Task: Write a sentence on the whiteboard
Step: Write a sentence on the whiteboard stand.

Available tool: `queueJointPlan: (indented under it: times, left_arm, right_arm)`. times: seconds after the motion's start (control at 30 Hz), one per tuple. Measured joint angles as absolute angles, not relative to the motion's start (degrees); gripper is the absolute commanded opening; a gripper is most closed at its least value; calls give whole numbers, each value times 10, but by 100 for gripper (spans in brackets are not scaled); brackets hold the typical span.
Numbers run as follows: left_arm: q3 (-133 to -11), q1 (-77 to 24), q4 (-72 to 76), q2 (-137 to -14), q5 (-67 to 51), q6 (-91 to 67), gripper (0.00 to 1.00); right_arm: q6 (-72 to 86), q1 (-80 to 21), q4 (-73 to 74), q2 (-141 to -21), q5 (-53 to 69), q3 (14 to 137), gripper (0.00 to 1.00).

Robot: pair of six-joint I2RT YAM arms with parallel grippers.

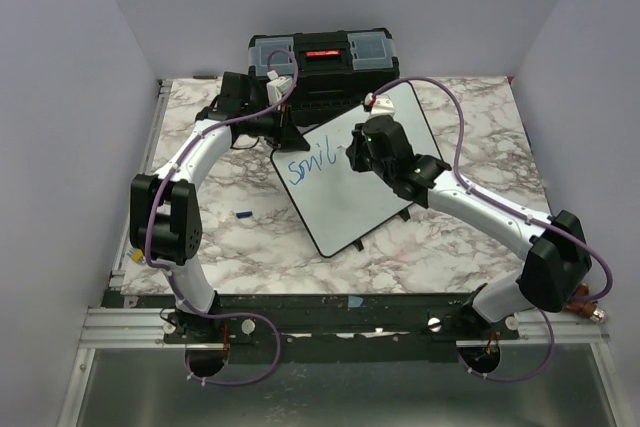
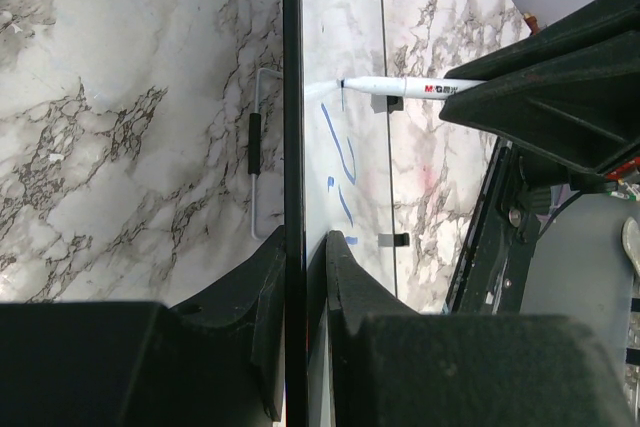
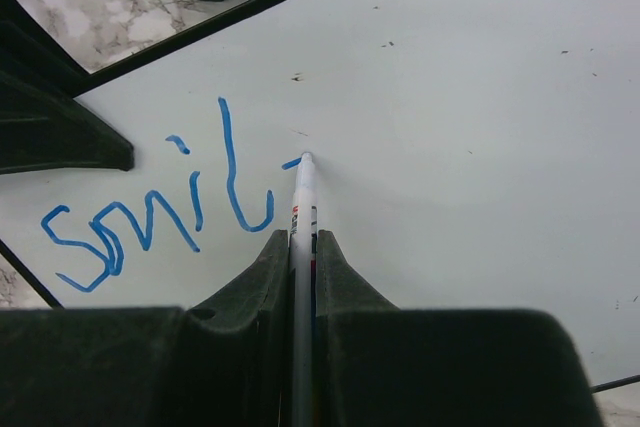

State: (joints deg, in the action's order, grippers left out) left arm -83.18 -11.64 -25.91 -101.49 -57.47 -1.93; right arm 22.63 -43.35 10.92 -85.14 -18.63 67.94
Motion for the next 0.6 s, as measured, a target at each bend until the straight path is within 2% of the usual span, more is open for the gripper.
queueJointPlan:
  times: [0.6]
  left_arm:
    - [-832,-116,-260,-1015,-575,-20,0]
  right_arm:
    - [225,-430,104,-861,-185,694,1]
